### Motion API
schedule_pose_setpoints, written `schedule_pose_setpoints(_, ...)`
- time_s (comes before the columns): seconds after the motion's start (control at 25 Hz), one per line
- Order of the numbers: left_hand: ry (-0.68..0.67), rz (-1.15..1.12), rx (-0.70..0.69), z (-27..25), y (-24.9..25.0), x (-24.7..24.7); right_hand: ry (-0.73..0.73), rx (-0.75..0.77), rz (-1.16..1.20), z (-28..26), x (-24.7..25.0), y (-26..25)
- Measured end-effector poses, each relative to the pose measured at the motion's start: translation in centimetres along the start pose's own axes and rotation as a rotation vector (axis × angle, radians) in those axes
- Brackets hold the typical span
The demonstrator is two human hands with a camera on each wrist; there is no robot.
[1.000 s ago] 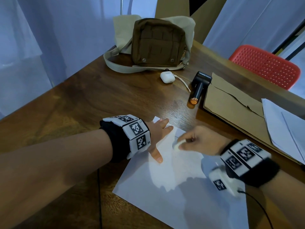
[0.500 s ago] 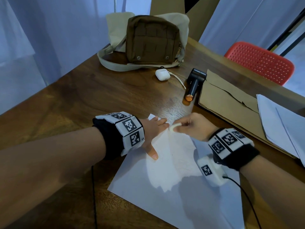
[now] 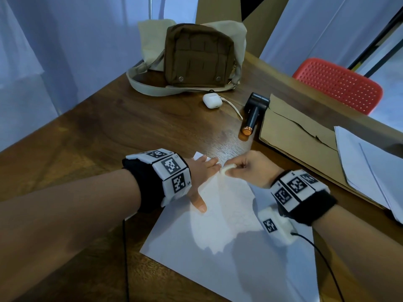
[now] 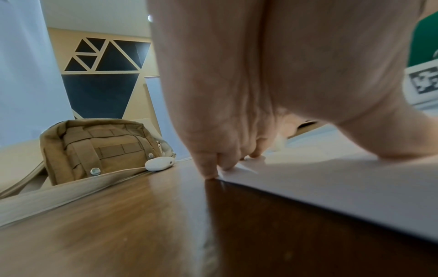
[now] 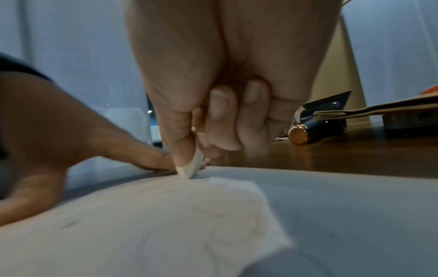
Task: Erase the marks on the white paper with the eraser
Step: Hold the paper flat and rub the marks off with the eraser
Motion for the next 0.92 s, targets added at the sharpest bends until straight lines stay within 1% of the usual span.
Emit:
schedule_pose_setpoints(0.04, -0.009, 0.007, 0.004, 0.0, -0.1, -0.1, -0.053, 0.025, -0.009, -0.8, -0.4, -0.1)
schedule_pose_setpoints(0.08, -0.025, 0.012, 0.01, 0.0, -0.1, -0.1, -0.14, 0.031, -0.013, -1.8, -0.9, -0.3)
schedule_pose_setpoints(0.12, -0.037, 0.018, 0.015, 0.1, 0.0, -0.2, -0.234, 0.019, -0.014, -2.8, -1.5, -0.4)
schedule_pose_setpoints(0.16, -0.043, 0.023, 0.017, 0.2, 0.0, -0.3, -0.285, 0.013, -0.02, -3.4, -1.5, -0.5)
schedule_pose_setpoints(0.2, -0.041, 0.026, 0.016, 0.1, 0.1, -0.2, -0.281, 0.006, -0.032, -3.1, -1.2, -0.6)
schedule_pose_setpoints(0.24, -0.031, 0.026, 0.01, -0.1, 0.3, -0.1, -0.219, 0.002, -0.037, -2.3, -0.6, -0.4)
schedule_pose_setpoints(0.32, -0.002, 0.02, -0.008, -0.4, 0.4, 0.1, -0.041, -0.005, -0.049, -0.3, 0.4, 0.0)
schedule_pose_setpoints(0.36, 0.01, 0.018, -0.01, -0.5, 0.4, 0.2, 0.011, -0.011, -0.052, 0.1, 0.4, 0.2)
schedule_pose_setpoints(0.4, 0.017, 0.017, -0.008, -0.6, 0.4, 0.4, 0.025, -0.002, -0.058, 0.0, 0.2, 0.3)
schedule_pose_setpoints(0.44, 0.017, 0.023, -0.005, -0.6, 0.4, 0.4, -0.007, 0.014, -0.065, -0.6, -0.2, 0.6)
schedule_pose_setpoints(0.56, -0.001, 0.024, 0.005, -0.4, 0.3, 0.3, -0.221, 0.0, -0.014, -3.0, -1.2, 0.8)
schedule_pose_setpoints(0.6, -0.013, 0.023, 0.005, -0.4, 0.3, 0.2, -0.24, 0.005, -0.02, -3.0, -1.0, 0.6)
schedule_pose_setpoints(0.64, -0.03, 0.023, 0.004, -0.4, 0.3, 0.2, -0.207, 0.02, -0.036, -2.3, -0.6, 0.4)
schedule_pose_setpoints(0.72, -0.064, 0.046, -0.003, -0.7, 0.5, 0.1, -0.07, 0.031, -0.073, -0.5, 0.4, 0.1)
schedule_pose_setpoints(0.8, -0.05, 0.042, 0.008, -0.8, 0.5, 0.3, 0.002, 0.039, -0.098, 0.0, 0.2, -0.2)
schedule_pose_setpoints(0.84, -0.028, 0.029, 0.012, -0.7, 0.4, 0.4, -0.015, 0.051, -0.105, -0.4, -0.2, -0.1)
schedule_pose_setpoints(0.92, -0.016, 0.03, 0.025, -0.7, 0.3, 0.4, -0.138, 0.054, -0.078, -2.1, -1.1, 0.2)
Point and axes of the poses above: each hand's wrist, its own z-axis towards the middle knuckle, its own x-axis out of the back of the hand, y = z × x, the point moved 6 cm from there along z, towards the middle knuckle, and after that the axes turned 2 degrees about z, right-handed, at the moved point
